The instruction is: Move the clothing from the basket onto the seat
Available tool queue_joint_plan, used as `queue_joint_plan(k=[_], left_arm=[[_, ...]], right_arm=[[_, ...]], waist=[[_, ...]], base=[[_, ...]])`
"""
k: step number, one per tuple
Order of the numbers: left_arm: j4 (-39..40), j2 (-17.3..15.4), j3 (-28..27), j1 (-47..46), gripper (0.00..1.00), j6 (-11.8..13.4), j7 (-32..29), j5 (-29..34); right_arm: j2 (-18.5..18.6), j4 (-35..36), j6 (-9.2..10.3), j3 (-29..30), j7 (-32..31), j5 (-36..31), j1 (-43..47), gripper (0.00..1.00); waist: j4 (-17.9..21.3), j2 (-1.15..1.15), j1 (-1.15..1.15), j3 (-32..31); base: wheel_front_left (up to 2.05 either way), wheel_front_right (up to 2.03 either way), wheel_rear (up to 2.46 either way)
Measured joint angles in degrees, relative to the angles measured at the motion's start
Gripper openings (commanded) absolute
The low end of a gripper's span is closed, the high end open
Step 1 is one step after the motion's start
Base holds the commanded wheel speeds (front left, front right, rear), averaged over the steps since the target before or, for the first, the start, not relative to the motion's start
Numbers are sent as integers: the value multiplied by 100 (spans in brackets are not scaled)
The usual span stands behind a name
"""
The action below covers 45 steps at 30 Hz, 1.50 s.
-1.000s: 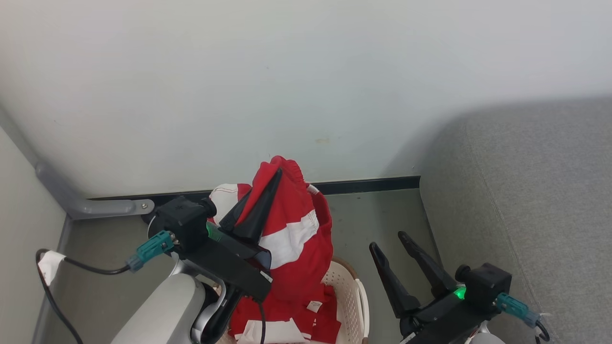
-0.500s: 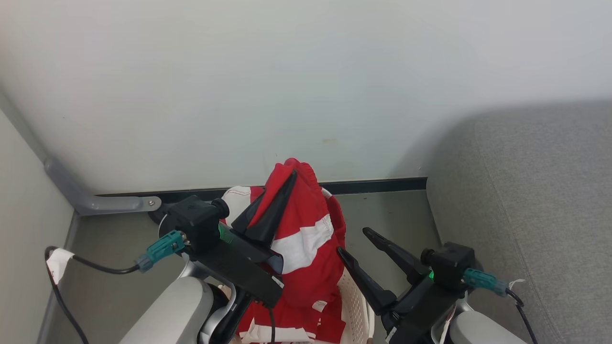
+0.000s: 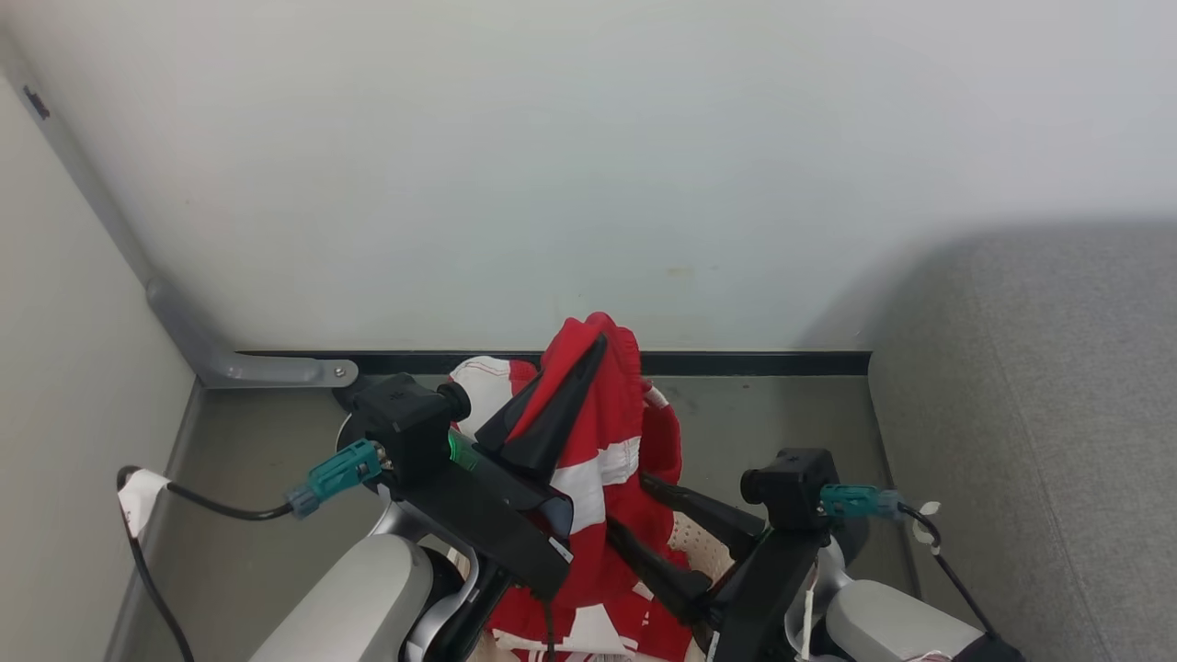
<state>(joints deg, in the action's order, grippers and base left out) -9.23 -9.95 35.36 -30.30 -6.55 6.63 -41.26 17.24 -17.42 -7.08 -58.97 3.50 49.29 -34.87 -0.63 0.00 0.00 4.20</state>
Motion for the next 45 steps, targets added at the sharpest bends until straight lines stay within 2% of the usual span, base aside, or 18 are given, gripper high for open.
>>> queue_joint_plan(k=[12, 23, 24, 25, 26, 33, 45], left_arm=[[13, 65, 88, -8, 0, -2, -82, -81], [71, 47, 156, 4, 0, -2, -123, -105], [75, 48, 156, 6, 0, -2, -123, -107], [89, 53, 162, 11, 0, -2, -123, -119], [97, 53, 164, 15, 0, -2, -124, -129], [125, 12, 155, 38, 0, -1, -124, -146], [-25, -193, -13, 235, 0, 147, -156, -164]], right_arm=[[-162, -546, 0, -497, -318, 1066, -339, 100], [-569, -693, 0, -978, -441, 1627, -632, 100], [-599, -738, 0, -988, -432, 1641, -642, 89], [-625, -813, 0, -1011, -383, 1695, -671, 24], [-624, -833, 0, -1032, -364, 1714, -683, 0], [-604, -802, 0, -1181, -194, 1902, -695, 0], [-331, -485, 0, -1058, 700, 1995, -688, 0]], waist=[[-293, 0, 0, -32], [-469, 0, 0, -79], [-475, 0, 0, -82], [-486, 0, 0, -86], [-491, 0, 0, -88], [-501, 0, 0, -86], [-397, 0, 0, -55]], base=[[0, 0, 0], [0, 0, 0], [0, 0, 0], [0, 0, 0], [0, 0, 0], [0, 0, 0], [0, 0, 0]])
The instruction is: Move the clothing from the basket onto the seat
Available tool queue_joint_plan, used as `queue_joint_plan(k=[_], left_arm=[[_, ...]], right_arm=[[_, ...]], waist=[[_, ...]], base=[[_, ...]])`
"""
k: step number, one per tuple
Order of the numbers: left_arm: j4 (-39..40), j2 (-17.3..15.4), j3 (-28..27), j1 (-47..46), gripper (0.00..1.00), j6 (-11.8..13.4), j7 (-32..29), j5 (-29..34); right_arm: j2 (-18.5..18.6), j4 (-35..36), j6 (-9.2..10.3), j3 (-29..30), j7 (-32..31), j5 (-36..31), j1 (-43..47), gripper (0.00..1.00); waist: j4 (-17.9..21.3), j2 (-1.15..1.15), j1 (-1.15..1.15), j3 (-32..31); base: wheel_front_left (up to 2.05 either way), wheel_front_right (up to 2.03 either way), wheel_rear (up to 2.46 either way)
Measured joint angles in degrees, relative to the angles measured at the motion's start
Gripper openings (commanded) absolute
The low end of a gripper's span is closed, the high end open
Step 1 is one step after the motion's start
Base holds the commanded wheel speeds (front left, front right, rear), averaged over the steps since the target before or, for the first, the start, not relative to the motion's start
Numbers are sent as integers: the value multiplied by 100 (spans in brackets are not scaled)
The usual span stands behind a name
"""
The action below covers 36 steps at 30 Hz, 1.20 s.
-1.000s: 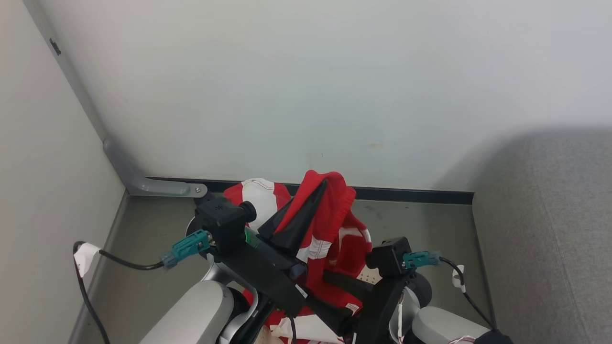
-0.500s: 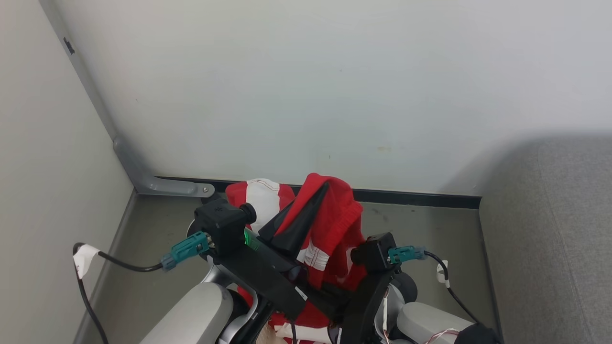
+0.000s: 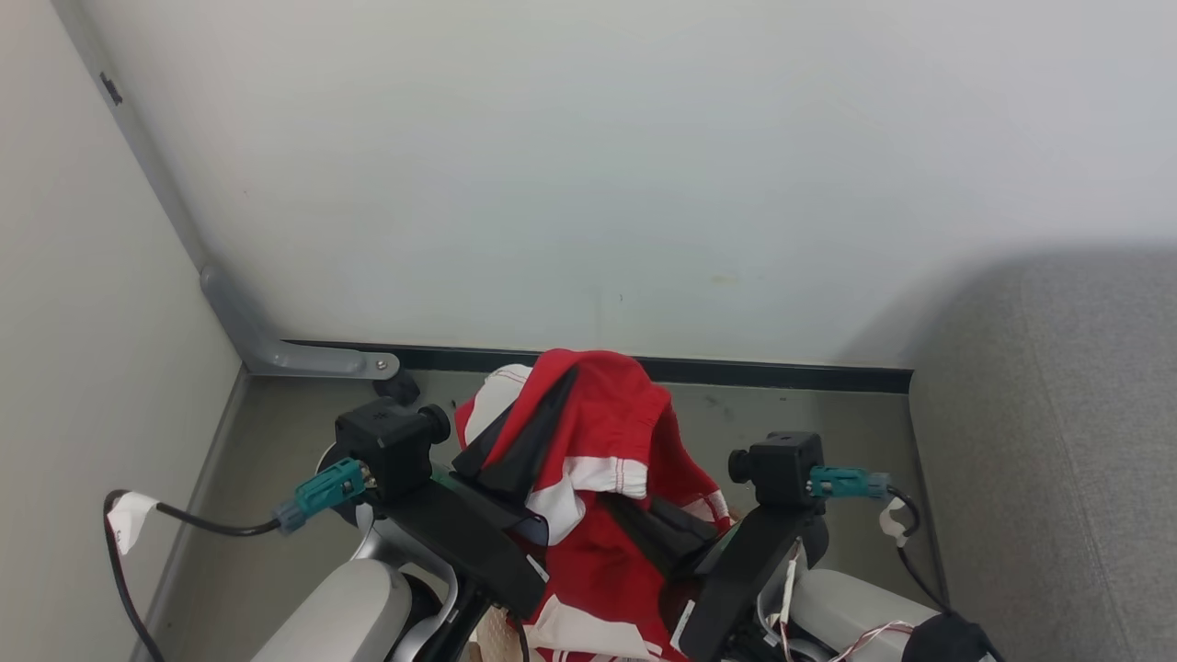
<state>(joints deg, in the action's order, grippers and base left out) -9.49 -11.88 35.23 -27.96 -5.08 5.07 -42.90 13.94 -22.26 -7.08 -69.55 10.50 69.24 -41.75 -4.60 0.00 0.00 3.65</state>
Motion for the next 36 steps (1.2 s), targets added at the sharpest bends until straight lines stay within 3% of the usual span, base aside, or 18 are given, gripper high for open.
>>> queue_joint_plan(k=[1, 3, 4, 6, 28, 36], left_arm=[[-7, -15, -2, 24, 0, 3, 0, 0], [-10, -35, -7, 43, 27, 7, 0, 0], [-10, -40, -9, 46, 45, 10, 0, 0], [-9, -49, -14, 58, 100, 24, 0, -1], [598, -369, 100, 526, 100, -4, 186, 98], [866, -527, 221, 529, 100, -48, 221, 315]], right_arm=[[38, 13, 0, 32, 87, 0, 0, 0], [137, 36, 0, 96, 196, -1, -1, 0], [182, 57, 0, 115, 218, -2, -1, 0], [236, 98, 0, 148, 257, -13, -1, 0], [844, 350, 3, 1263, 377, -500, 293, 0], [1033, 733, 111, 1766, 378, -847, 564, 0]], waist=[[23, 0, 0, 4], [70, 0, 0, 14], [94, 0, 0, 20], [143, 0, 0, 33], [761, 0, 0, 38], [1111, 0, 0, 80]], base=[[0, 0, 0], [0, 0, 0], [0, 0, 0], [0, 0, 0], [0, 0, 0], [0, 0, 0]])
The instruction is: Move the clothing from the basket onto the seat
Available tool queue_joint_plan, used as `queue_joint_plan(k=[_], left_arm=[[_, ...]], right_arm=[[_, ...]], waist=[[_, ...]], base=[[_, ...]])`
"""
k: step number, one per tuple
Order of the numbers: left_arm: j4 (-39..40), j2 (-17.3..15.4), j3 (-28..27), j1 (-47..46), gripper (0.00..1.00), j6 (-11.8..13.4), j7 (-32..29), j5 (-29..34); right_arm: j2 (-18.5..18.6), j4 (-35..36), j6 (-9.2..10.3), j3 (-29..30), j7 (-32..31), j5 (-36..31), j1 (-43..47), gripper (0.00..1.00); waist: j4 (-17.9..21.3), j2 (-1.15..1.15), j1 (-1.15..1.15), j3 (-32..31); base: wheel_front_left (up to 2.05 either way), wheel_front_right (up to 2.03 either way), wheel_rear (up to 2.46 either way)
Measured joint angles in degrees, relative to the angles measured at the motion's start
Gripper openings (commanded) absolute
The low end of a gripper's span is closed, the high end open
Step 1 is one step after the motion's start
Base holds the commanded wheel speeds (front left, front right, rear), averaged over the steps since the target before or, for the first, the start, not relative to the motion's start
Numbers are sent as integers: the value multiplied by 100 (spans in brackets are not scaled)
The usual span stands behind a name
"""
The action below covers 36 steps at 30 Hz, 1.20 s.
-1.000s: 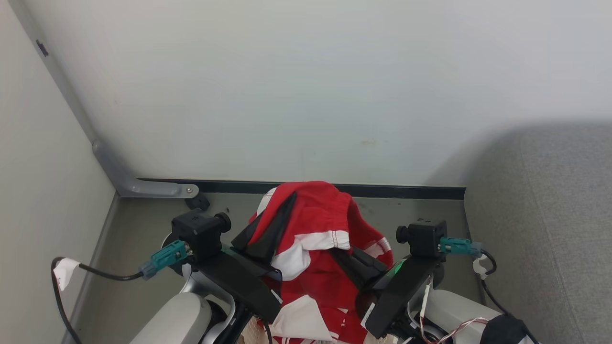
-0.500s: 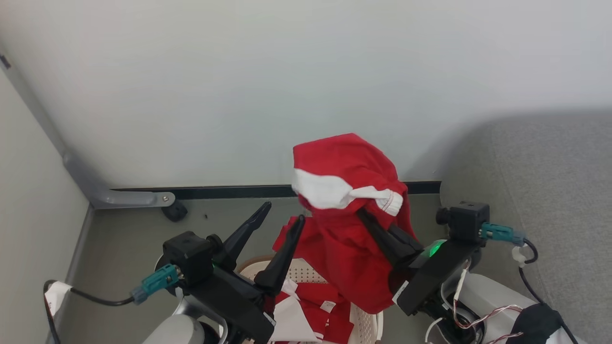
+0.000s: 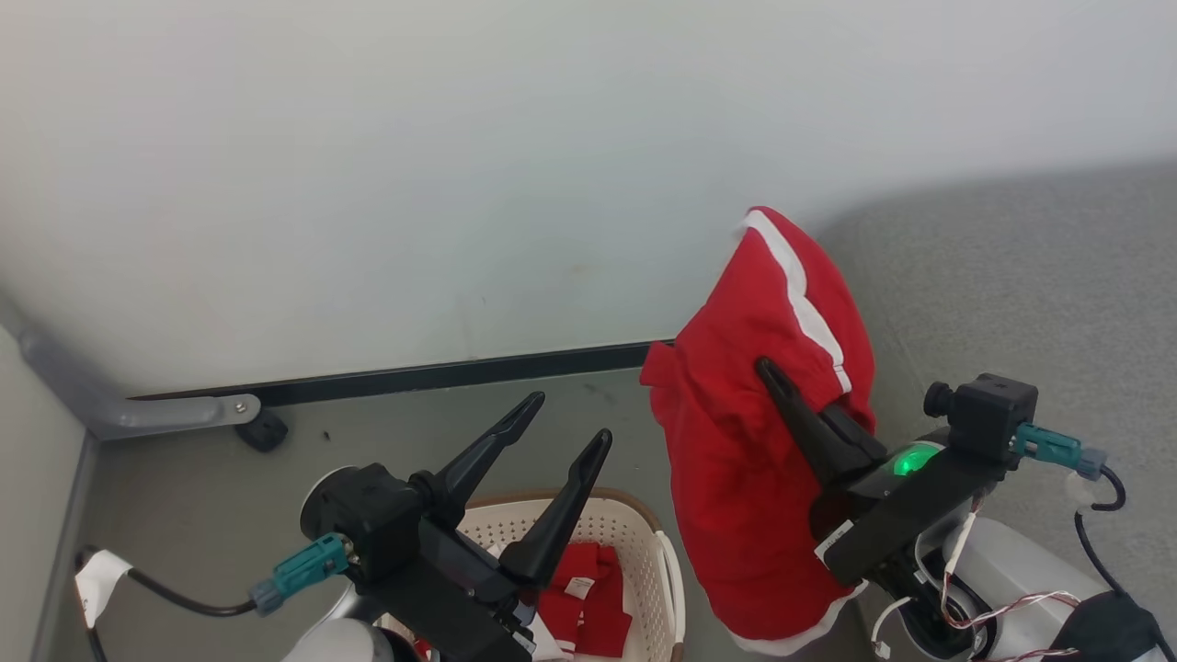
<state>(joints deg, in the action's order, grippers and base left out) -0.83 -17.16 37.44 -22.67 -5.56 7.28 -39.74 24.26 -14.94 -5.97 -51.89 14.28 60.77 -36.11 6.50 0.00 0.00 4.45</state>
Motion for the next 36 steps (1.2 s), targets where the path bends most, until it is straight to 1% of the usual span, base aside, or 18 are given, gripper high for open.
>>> queue_joint_plan(k=[6, 11, 13, 15, 18, 19, 26, 36], left_arm=[[130, -93, 21, 4, 100, -1, 40, 75], [231, -133, 83, 3, 100, -8, 40, 126], [300, -154, 100, 2, 100, -49, 40, 136], [350, -188, 115, 0, 100, -49, 41, 157], [415, -241, 125, -7, 100, -51, 47, 192], [435, -261, 127, -7, 100, -51, 48, 204], [506, -356, 192, -18, 100, -56, 42, 265], [565, -398, 292, -77, 100, -58, -12, 479]], right_arm=[[183, 316, 148, 371, 1, -308, 176, 0], [315, 580, 219, 614, 1, -575, 290, 0], [344, 686, 253, 720, 1, -666, 353, 0], [363, 777, 299, 837, 1, -744, 413, 0], [410, 905, 309, 996, 2, -812, 476, 0], [412, 940, 348, 1039, 2, -860, 504, 0], [413, 1167, 401, 1350, 2, -1060, 700, 0], [391, 1401, 428, 1767, 2, -1249, 1005, 0]], waist=[[294, 0, 0, 64], [554, 0, 0, 125], [661, 0, 0, 153], [770, 0, 0, 183], [934, 0, 0, 230], [989, 0, 0, 246], [1374, 0, 0, 355], [1865, 0, 0, 538]], base=[[0, 0, 0], [0, 0, 0], [0, 0, 0], [0, 0, 0], [0, 0, 0], [0, 0, 0], [0, 0, 0], [0, 0, 0]])
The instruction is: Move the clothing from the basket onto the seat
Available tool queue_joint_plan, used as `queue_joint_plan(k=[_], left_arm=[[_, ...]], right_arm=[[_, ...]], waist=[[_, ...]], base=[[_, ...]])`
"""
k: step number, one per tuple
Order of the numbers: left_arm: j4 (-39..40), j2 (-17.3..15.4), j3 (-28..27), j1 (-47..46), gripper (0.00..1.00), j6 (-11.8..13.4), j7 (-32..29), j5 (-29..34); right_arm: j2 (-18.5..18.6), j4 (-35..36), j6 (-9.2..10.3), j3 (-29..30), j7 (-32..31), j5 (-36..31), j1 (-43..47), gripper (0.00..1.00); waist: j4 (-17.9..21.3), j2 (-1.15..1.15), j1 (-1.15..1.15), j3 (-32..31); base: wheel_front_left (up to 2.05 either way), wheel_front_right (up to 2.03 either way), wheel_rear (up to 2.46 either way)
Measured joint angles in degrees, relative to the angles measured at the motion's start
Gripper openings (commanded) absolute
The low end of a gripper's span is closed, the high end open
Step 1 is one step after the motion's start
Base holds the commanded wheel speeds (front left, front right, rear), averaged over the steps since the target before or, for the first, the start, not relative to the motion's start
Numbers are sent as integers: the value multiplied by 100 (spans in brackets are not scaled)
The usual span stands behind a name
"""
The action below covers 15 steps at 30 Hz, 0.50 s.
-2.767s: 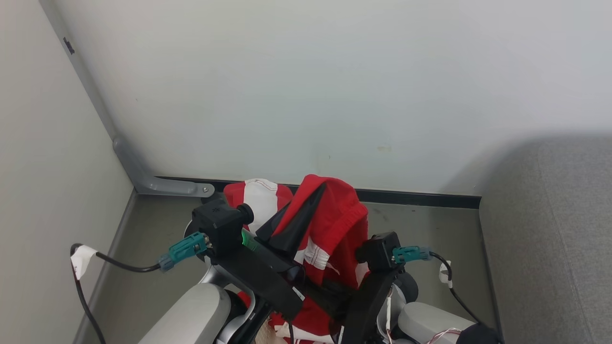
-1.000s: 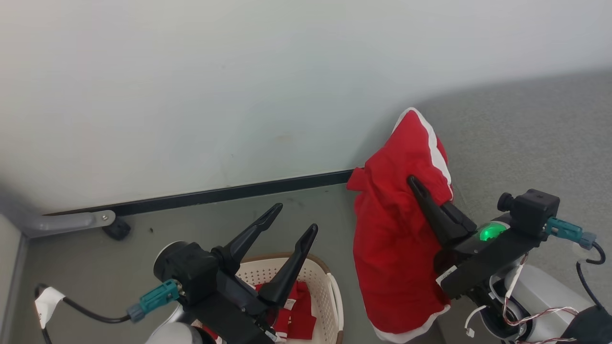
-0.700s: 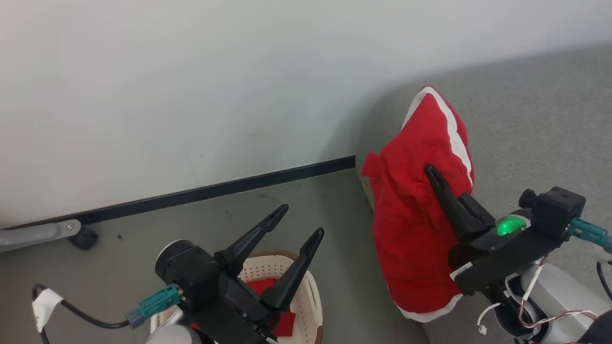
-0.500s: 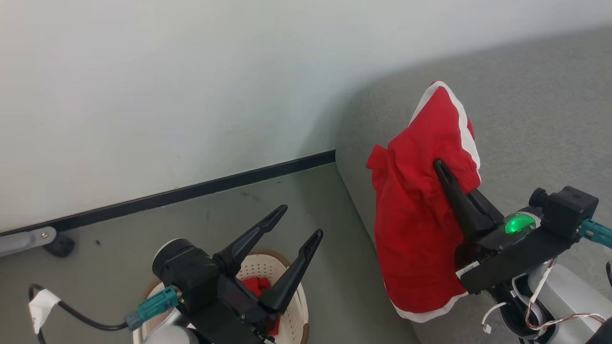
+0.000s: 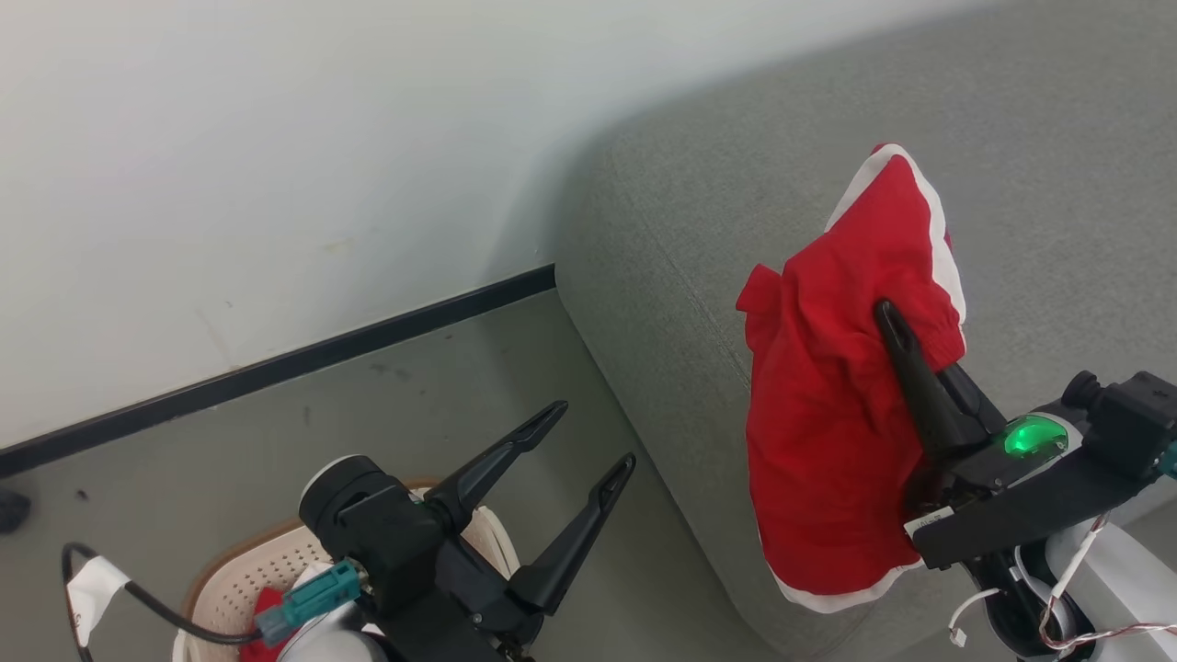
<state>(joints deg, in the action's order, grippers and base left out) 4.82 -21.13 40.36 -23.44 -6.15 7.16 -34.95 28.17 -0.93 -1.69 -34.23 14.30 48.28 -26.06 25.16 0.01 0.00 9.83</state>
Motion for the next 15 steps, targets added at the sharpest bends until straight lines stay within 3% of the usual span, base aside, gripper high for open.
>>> queue_joint_plan(k=[7, 15], left_arm=[[-7, 2, 79, -119, 100, -34, -49, 60], [-57, 47, 145, -230, 100, -44, -51, 67]], right_arm=[[-35, 90, -33, 344, 11, -109, 154, 0], [-74, 193, -82, 664, 16, -236, 347, 0]], waist=[[278, 0, 0, 141], [334, 0, 0, 232]], base=[[0, 0, 0], [0, 0, 0]])
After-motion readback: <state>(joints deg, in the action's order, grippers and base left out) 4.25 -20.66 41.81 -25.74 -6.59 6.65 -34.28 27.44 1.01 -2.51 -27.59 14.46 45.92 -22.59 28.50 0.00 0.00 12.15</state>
